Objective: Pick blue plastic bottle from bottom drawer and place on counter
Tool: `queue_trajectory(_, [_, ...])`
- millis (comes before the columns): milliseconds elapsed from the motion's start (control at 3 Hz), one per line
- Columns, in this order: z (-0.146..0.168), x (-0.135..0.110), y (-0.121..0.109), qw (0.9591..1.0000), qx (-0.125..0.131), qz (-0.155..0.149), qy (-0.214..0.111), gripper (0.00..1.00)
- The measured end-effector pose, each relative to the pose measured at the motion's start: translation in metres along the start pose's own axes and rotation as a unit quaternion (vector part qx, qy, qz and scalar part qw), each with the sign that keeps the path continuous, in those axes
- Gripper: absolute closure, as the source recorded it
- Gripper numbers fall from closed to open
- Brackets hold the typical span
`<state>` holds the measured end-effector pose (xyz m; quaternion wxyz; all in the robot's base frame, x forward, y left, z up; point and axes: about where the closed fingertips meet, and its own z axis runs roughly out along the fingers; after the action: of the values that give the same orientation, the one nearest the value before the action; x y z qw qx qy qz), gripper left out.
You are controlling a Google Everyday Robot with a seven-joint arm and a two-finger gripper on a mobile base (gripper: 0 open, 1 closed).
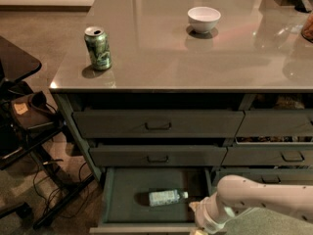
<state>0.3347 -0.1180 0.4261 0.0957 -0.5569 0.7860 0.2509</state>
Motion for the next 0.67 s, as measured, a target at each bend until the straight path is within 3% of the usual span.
queue_trajectory(333, [0.030, 0.010, 0.014, 0.9993, -0.033, 0.015, -0.008, 0.00])
queue_trajectory(667, [0.026, 0.003, 0.004, 0.9973, -0.036, 0.018, -0.061, 0.00])
